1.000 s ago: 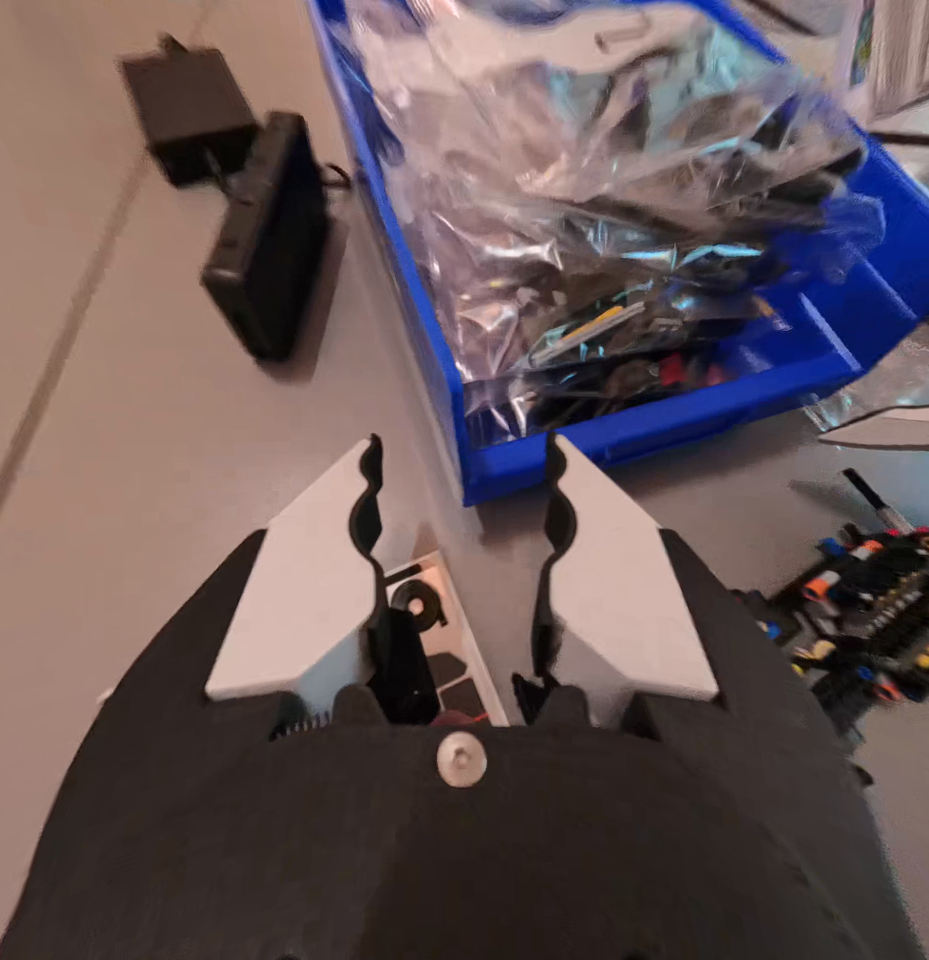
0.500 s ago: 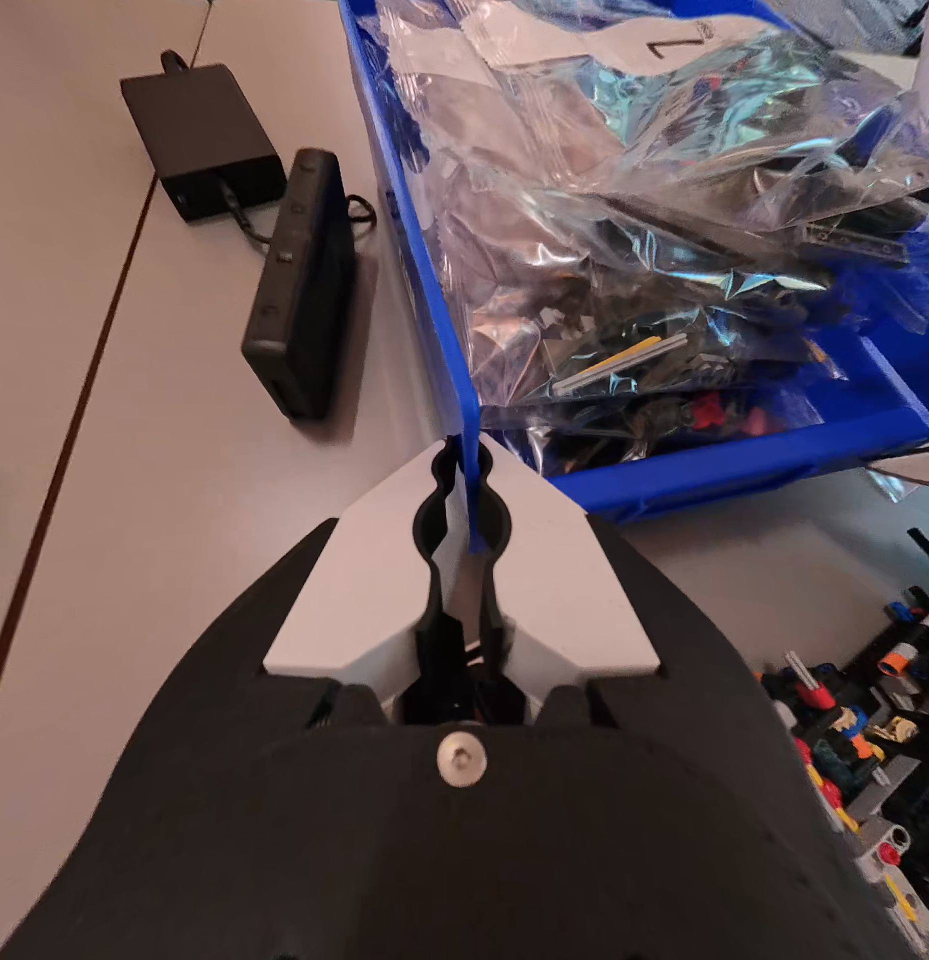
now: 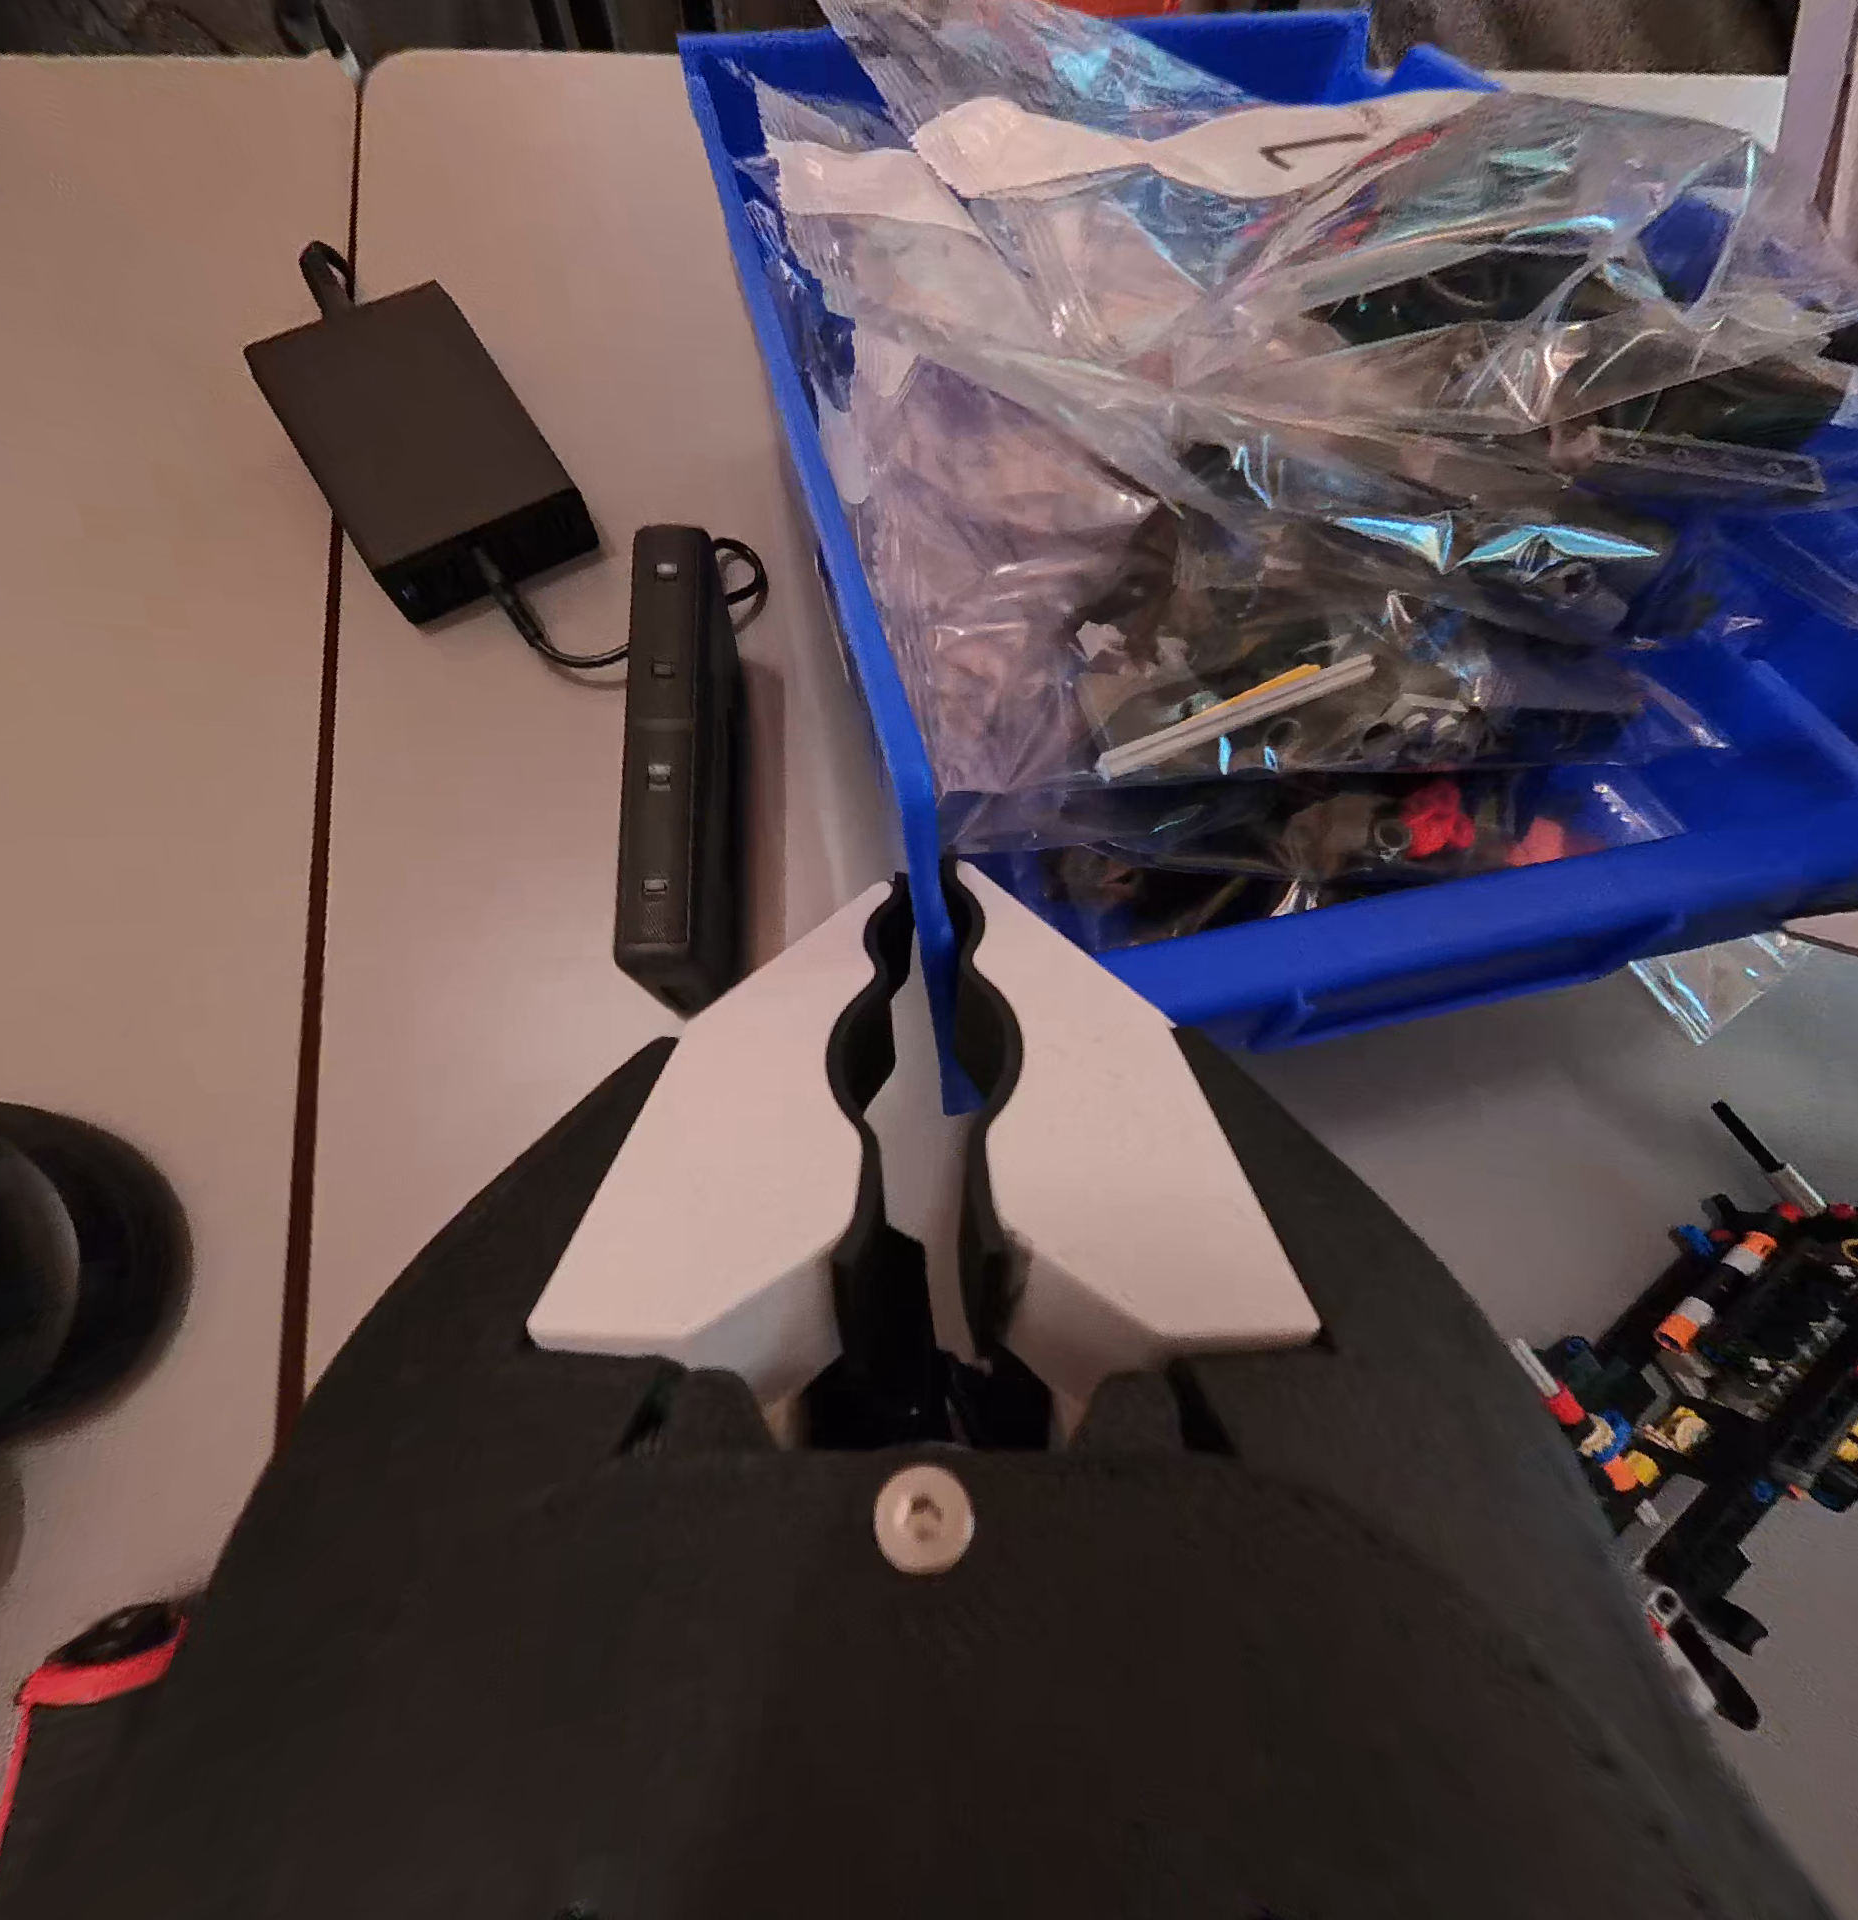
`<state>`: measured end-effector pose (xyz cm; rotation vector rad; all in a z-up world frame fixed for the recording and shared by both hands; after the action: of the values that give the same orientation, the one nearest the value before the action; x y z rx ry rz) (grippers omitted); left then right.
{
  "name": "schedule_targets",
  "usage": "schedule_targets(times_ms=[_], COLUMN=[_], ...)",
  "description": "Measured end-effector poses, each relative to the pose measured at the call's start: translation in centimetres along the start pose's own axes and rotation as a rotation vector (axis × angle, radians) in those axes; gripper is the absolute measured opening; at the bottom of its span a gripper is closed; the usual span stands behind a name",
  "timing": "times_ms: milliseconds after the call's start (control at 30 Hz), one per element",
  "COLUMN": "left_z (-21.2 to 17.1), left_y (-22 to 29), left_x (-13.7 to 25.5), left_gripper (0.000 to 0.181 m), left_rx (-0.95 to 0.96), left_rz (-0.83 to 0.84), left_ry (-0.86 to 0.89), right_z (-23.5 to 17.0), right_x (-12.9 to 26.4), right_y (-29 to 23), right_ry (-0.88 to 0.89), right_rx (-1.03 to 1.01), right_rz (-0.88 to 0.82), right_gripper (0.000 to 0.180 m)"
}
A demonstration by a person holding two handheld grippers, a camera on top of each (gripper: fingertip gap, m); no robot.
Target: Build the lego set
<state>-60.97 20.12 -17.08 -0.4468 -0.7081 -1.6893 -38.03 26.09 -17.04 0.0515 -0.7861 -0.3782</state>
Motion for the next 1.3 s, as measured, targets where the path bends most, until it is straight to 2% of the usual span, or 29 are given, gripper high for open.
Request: schedule_targets(times_ms=[333,733,867,933,1000,1133,1233,1300], left_z=[2.6,-4.4,-5.1,-5.1,-4.8,-4.0,-2.3,-0.9], left_y=[-0.5,-1.4,-1.3,-1.0,-0.1,2.8,8.8,15.0], left_x=[0.0,-3.5,-3.4,-2.5,-0.9,3.6,7.0,7.7], left_gripper=[0.001,0.001,0.003,0.006,0.013,0.029,0.037,0.039], left_rx=[-0.026,0.01,0.036,0.031,0.035,-0.057,-0.232,-0.339], left_rz=[-0.024,0.05,0.024,0.04,0.031,0.135,0.176,0.114], left_ry=[-0.03,-0.069,-0.019,-0.002,0.041,0.099,0.197,0.256], right_z=[1.1,-4.6,-5.2,-5.5,-6.0,-9.0,-14.3,-19.0], right_x=[0.3,-3.9,-3.4,-1.5,1.9,12.3,20.7,26.3], right_y=[0.8,-3.0,-3.3,-3.4,-3.3,-1.1,4.1,9.0], right_ry=[0.017,-0.028,-0.015,0.001,0.067,0.204,0.201,0.178], right_rx=[-0.069,0.016,0.034,0.079,0.121,0.121,0.146,0.089], right_rz=[0.011,-0.044,-0.026,-0.04,-0.057,-0.078,-0.266,-0.428], right_gripper=[0.034,0.029,0.029,0.038,0.039,0.039,0.034,0.034])
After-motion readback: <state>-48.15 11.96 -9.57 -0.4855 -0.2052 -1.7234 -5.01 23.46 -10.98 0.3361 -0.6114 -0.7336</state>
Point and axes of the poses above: each gripper's, where its closed fingertips meet, x back along the fingers, z out of its top, y = z × x across the jaws, the point moved 7 cm from there along x, back along the fingers, and after that the axes turned 12 degrees about -z, right-handed, at the moved point
